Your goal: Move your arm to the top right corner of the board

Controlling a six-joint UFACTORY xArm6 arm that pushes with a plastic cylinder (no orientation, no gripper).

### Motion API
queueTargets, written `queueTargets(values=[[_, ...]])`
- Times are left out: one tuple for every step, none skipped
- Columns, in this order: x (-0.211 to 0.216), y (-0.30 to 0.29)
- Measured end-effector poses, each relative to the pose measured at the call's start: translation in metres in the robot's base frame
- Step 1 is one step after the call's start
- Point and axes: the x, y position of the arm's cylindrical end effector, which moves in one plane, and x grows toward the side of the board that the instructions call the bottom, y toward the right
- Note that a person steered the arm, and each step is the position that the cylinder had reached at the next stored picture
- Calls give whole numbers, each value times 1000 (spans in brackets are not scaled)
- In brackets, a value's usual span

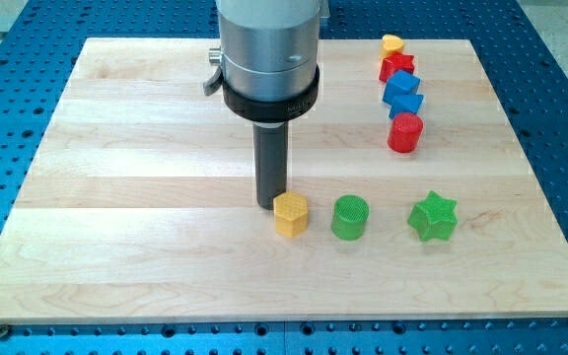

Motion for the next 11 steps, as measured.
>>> queueTargets(values=[[0,0],[10,0],[15,-1],[-17,0],[-88,5],[-147,7],[-93,76],[-48,160],[-40,236],[-121,291],[-217,304]])
